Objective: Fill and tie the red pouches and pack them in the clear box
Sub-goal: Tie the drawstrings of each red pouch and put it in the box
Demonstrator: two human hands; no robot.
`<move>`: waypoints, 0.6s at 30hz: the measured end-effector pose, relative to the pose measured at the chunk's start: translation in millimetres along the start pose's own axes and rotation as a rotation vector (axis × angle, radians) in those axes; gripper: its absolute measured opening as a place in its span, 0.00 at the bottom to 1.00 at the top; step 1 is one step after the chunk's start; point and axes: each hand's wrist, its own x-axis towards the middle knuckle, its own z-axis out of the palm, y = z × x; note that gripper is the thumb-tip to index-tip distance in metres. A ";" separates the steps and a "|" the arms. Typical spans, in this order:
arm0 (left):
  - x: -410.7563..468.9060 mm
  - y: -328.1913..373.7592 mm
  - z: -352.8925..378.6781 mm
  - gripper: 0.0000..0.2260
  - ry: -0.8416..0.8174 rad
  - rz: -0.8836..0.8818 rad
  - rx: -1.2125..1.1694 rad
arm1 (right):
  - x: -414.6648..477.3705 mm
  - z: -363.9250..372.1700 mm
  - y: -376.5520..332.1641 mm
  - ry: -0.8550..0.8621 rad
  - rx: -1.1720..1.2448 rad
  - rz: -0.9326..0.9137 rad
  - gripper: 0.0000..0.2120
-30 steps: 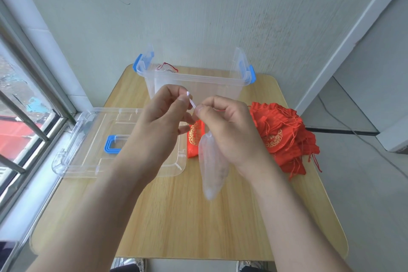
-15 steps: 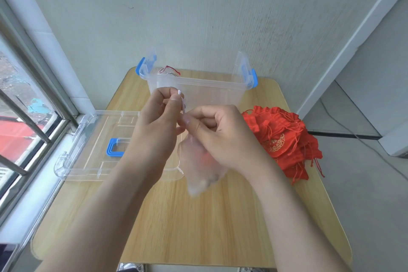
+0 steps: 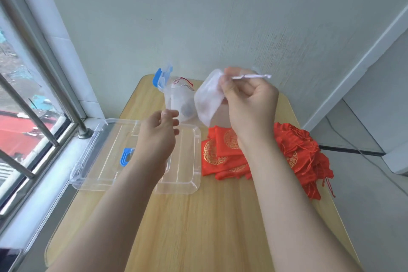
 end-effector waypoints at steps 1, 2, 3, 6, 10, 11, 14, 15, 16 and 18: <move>1.9 -0.4 -1.0 0.16 -0.015 -0.003 0.031 | 8.8 7.6 0.7 0.040 -0.001 -0.019 0.05; 3.7 -0.9 -2.2 0.15 -0.026 0.002 0.060 | 17.5 15.4 0.9 0.086 -0.020 -0.049 0.05; 6.6 -1.9 -4.0 0.14 -0.030 0.010 0.092 | 25.8 25.2 1.6 0.134 -0.042 -0.083 0.06; 11.0 -7.3 -4.5 0.11 -0.042 0.045 0.227 | 45.1 48.1 5.3 0.295 -0.105 -0.167 0.06; 10.7 -19.2 -0.7 0.09 -0.167 0.109 0.466 | 61.5 65.3 16.1 0.328 -0.470 -0.243 0.06; 11.0 -21.5 -0.1 0.08 -0.195 0.126 0.530 | 64.6 67.8 18.9 0.284 -0.571 -0.213 0.07; 8.7 -22.7 1.1 0.09 -0.247 0.172 0.691 | 69.4 73.3 28.3 0.006 -0.753 -0.092 0.13; 8.4 -23.6 1.3 0.10 -0.257 0.195 0.742 | 68.8 75.7 32.1 -0.115 -0.772 -0.066 0.15; 7.8 -24.4 1.4 0.11 -0.266 0.215 0.783 | 66.2 77.1 34.3 -0.211 -0.787 -0.058 0.18; 7.7 -26.4 1.8 0.11 -0.279 0.229 0.830 | 56.5 76.6 34.9 -0.266 -0.776 -0.128 0.17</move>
